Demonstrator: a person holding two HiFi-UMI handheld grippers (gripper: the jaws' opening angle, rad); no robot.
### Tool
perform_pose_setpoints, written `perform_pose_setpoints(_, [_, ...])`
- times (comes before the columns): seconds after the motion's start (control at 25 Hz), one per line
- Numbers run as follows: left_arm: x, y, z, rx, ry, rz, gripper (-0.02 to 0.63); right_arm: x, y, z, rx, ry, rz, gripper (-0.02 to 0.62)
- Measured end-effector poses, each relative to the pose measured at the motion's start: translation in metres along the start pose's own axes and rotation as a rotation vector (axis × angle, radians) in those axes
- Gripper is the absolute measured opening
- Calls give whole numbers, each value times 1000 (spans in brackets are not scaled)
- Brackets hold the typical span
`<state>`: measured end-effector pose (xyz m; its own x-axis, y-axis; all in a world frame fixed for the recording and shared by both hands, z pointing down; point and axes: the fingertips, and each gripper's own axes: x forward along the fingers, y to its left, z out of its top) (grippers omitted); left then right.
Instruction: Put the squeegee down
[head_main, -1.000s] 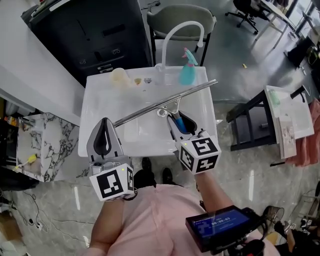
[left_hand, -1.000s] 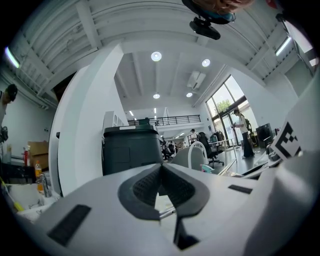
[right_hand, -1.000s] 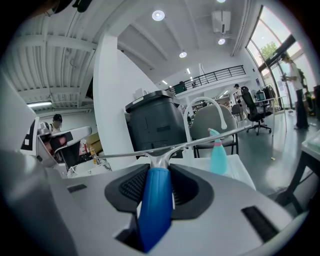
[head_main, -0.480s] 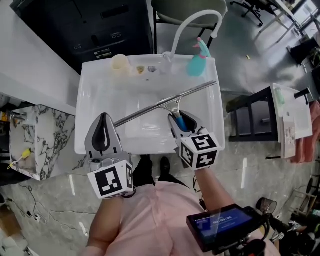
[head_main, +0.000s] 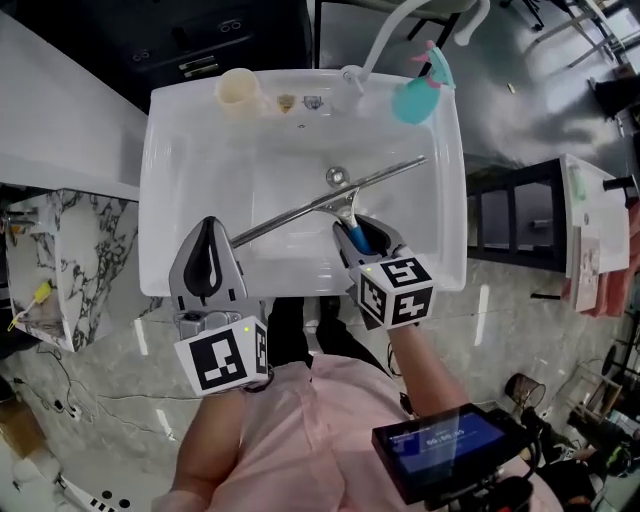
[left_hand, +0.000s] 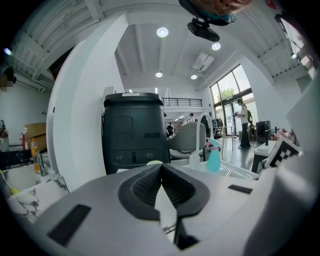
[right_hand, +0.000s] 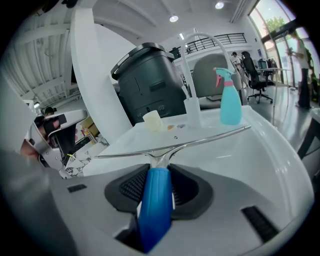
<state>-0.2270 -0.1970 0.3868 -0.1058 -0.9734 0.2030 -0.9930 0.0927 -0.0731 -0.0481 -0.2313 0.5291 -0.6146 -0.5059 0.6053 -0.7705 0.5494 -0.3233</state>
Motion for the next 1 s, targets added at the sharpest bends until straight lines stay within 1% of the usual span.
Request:
perform_pose_setpoints(0.16, [5,0,-19,-7,53,-11,9,15,-1,-20,40,63,17,124])
perform_pose_setpoints(0.52, [28,19,-45,-22,112,-6,9,50,-11,-41,78,183,20,126])
perform_pose_setpoints(0.68, [40,24,-55,-34,134,-11,9,59,-15,-48,108,264,22,126])
perform_pose_setpoints(1.0, [64,26,-66,-70,162,-22,9,74,-12,-67,113,457,60,126])
